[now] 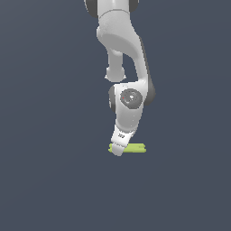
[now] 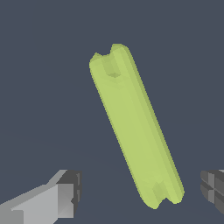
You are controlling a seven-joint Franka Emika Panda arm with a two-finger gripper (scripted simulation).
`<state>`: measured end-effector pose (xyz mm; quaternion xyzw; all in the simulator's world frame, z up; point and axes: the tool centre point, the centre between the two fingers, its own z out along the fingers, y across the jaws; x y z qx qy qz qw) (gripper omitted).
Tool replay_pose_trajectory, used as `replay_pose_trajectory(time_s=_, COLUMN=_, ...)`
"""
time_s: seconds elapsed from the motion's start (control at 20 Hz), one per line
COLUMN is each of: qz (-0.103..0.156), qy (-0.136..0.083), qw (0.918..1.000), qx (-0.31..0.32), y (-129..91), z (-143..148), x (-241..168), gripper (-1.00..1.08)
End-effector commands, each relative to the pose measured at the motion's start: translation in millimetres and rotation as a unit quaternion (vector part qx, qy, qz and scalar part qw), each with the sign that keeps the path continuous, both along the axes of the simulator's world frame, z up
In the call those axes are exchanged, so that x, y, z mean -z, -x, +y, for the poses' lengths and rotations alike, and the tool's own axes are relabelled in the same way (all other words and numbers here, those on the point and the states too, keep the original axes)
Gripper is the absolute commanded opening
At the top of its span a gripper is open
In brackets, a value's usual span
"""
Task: Pick up the object and move it to a goal position.
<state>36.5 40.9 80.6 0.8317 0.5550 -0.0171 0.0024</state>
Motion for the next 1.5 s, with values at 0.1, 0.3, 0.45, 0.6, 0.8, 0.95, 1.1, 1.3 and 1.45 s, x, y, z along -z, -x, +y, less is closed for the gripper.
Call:
replay_pose_trajectory(time_s=0.1, qz=-0.003, qy=-0.005, qw=0.9977, qx=-0.068, y=-6, z=7, x=6, gripper=1.0)
replay_pose_trajectory(time_s=0.3, qz=-0.006, qy=-0.008, qw=0.9932, qx=-0.116, y=-10, z=13, x=10, gripper=1.0)
replay_pose_trajectory(time_s=0.45, qz=-0.007, qy=-0.01, qw=0.9894, qx=-0.145, y=-12, z=16, x=12, gripper=1.0)
replay_pose_trajectory(time_s=0.6, qz=-0.009, qy=-0.012, qw=0.986, qx=-0.166, y=-14, z=18, x=14, gripper=1.0)
replay_pose_trajectory(time_s=0.8, qz=-0.01, qy=-0.013, qw=0.9828, qx=-0.184, y=-16, z=20, x=16, gripper=1.0)
replay_pose_trajectory(time_s=0.95, qz=-0.01, qy=-0.014, qw=0.9818, qx=-0.189, y=-16, z=21, x=16, gripper=1.0)
replay_pose_trajectory(time_s=1.1, qz=-0.01, qy=-0.014, qw=0.9821, qx=-0.187, y=-16, z=21, x=16, gripper=1.0)
replay_pose_trajectory(time_s=1.3, qz=-0.01, qy=-0.014, qw=0.9821, qx=-0.188, y=-16, z=21, x=26, gripper=1.0)
replay_pose_trajectory(time_s=1.45, qz=-0.01, qy=-0.014, qw=0.9818, qx=-0.189, y=-15, z=21, x=41, gripper=1.0)
